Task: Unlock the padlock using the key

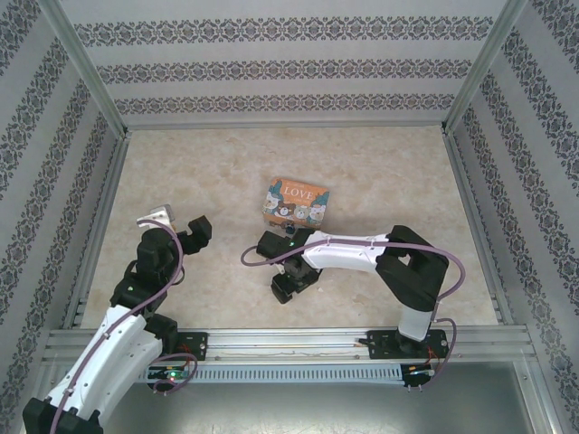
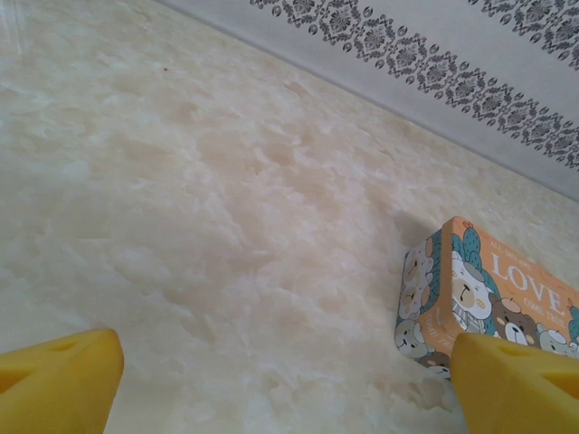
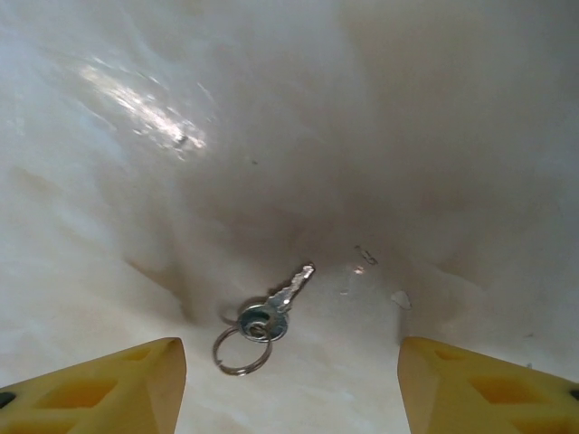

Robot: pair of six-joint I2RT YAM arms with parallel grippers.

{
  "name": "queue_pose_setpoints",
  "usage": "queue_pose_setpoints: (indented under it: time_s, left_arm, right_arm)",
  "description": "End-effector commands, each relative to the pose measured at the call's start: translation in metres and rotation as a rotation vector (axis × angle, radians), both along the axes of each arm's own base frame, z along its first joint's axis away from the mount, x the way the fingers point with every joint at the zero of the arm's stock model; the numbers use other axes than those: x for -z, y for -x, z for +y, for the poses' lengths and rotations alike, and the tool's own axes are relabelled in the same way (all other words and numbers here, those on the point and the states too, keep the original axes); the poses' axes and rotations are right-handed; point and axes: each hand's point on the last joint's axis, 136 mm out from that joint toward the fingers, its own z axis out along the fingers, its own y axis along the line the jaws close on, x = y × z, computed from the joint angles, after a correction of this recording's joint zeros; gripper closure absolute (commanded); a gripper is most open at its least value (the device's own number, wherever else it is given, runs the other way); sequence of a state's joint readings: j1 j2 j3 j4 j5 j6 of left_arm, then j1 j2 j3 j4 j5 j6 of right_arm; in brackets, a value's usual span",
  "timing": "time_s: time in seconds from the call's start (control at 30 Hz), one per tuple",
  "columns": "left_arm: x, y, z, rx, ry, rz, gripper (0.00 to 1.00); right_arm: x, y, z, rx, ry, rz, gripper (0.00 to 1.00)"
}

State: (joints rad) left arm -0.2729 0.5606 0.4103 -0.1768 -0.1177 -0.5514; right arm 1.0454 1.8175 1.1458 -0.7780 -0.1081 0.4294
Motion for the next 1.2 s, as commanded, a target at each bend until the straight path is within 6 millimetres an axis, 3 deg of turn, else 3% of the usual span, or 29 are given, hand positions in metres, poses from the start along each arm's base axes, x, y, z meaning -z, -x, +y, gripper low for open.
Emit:
queue_pose_setpoints:
  time_s: [0.0,0.37,0.73,1.0,1.17]
  left_arm:
    - [-0.001,-0.003,0.006,-0.022,-0.029,0.010,0.07]
    - [-0.008,-0.017,0.002,-0.003,-0.071,0.011,0.06]
    - [-0.010,-0.020,0.002,-0.008,-0.081,0.010,0.05]
    - [-0.013,-0.020,0.004,-0.013,-0.095,0.008,0.04]
    - [-0.013,-0.019,0.005,-0.017,-0.094,0.005,0.04]
  right_arm:
    - [0.003,0.000,-0.008,-0.026,0.065,-0.013,0.38]
    - [0.003,0.001,-0.018,-0.010,0.088,-0.026,0.47]
    - [-0.002,-0.008,-0.048,0.049,0.132,-0.054,0.56]
    - [-0.025,-0.003,-0.031,0.034,-0.001,-0.033,0.50]
    - [-0.025,-0.007,-0.022,0.045,-0.038,-0.043,0.49]
